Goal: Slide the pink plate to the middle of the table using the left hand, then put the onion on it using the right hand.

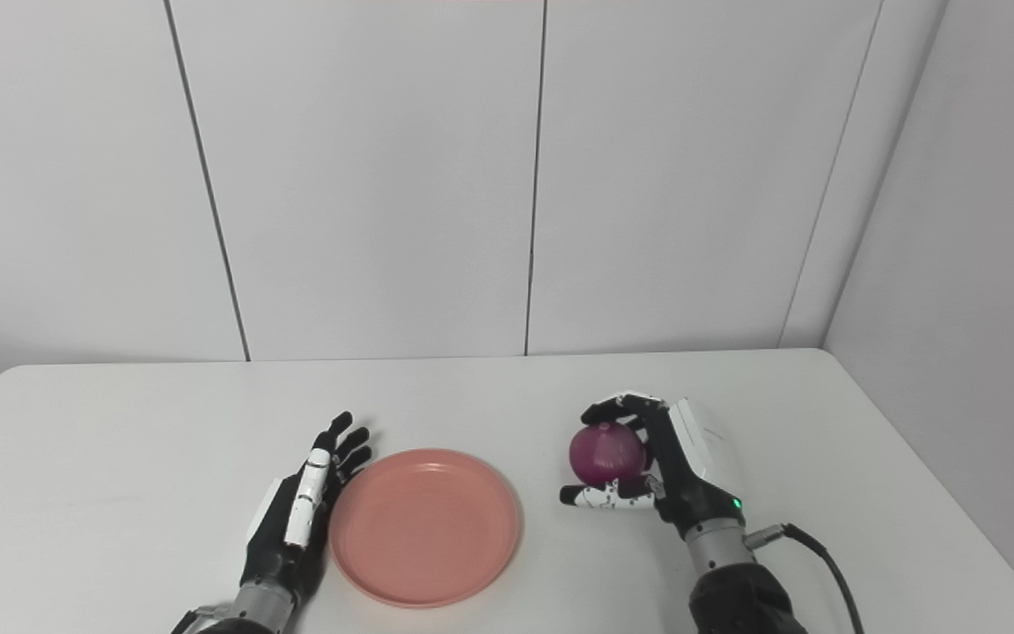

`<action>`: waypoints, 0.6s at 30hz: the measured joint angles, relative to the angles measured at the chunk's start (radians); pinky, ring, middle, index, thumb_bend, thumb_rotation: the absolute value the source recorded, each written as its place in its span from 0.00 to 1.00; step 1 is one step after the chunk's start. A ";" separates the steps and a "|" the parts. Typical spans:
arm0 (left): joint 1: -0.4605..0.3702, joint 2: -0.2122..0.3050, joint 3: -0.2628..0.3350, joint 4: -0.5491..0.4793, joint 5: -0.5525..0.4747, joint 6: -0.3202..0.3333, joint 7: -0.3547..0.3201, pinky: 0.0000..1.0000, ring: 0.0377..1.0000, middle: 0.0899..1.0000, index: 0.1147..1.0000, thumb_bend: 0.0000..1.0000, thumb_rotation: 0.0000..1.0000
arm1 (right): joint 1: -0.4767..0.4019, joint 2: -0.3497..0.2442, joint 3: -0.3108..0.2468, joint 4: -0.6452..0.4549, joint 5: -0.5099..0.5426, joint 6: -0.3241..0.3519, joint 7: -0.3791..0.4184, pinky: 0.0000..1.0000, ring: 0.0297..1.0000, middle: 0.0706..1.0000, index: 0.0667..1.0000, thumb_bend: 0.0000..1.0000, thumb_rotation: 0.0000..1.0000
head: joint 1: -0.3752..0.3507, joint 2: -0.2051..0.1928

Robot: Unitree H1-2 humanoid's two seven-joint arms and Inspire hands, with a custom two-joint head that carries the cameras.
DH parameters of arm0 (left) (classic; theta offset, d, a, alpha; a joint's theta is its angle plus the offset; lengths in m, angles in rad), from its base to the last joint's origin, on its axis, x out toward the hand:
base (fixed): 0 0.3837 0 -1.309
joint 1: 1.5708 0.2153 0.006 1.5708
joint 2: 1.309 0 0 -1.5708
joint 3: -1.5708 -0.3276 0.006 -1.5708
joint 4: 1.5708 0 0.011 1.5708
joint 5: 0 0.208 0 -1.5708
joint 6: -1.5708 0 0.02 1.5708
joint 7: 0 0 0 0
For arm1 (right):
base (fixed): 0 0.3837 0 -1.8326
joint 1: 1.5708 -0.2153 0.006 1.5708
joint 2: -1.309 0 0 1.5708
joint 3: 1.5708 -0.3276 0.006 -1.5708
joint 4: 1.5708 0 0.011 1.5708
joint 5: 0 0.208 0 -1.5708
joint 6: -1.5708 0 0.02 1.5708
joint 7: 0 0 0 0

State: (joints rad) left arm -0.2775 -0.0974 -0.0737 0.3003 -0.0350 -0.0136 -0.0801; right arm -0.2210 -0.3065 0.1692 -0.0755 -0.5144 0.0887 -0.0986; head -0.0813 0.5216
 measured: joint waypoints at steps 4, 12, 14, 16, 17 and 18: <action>0.000 0.000 -0.007 0.002 0.005 -0.001 0.008 0.93 0.93 0.93 0.93 0.51 1.00 | -0.004 0.034 0.046 -0.016 -0.006 -0.002 0.039 0.23 0.38 0.47 0.45 0.51 0.00 | 0.023 0.000; 0.000 -0.002 -0.011 0.006 0.005 -0.002 0.022 0.94 0.93 0.93 0.93 0.50 1.00 | -0.054 0.083 0.107 0.022 -0.024 -0.040 0.063 0.34 0.38 0.44 0.50 0.51 0.00 | 0.041 0.005; 0.000 -0.003 -0.011 0.009 0.005 -0.005 0.022 0.93 0.93 0.92 0.93 0.49 1.00 | -0.073 0.098 0.122 0.056 -0.029 -0.043 0.069 0.34 0.37 0.44 0.50 0.51 0.00 | 0.041 0.005; -0.001 -0.005 -0.011 0.010 0.005 -0.005 0.023 0.93 0.93 0.92 0.93 0.49 1.00 | -0.086 0.107 0.144 0.090 -0.047 -0.046 0.074 0.29 0.36 0.42 0.51 0.51 0.00 | 0.044 0.005; -0.001 -0.005 -0.011 0.010 0.005 -0.005 0.023 0.93 0.93 0.92 0.93 0.50 1.00 | -0.092 0.111 0.156 0.107 -0.056 -0.054 0.075 0.28 0.35 0.42 0.51 0.51 0.00 | 0.044 0.005; -0.002 -0.005 -0.011 0.010 0.005 -0.005 0.023 0.93 0.93 0.92 0.92 0.49 1.00 | -0.098 0.117 0.166 0.124 -0.065 -0.063 0.075 0.23 0.37 0.44 0.48 0.51 0.00 | 0.044 0.005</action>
State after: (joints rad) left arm -0.2792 -0.1029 -0.0844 0.3102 -0.0299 -0.0186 -0.0574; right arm -0.3190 -0.1899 0.3354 0.0483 -0.5797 0.0257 -0.0237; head -0.0368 0.5262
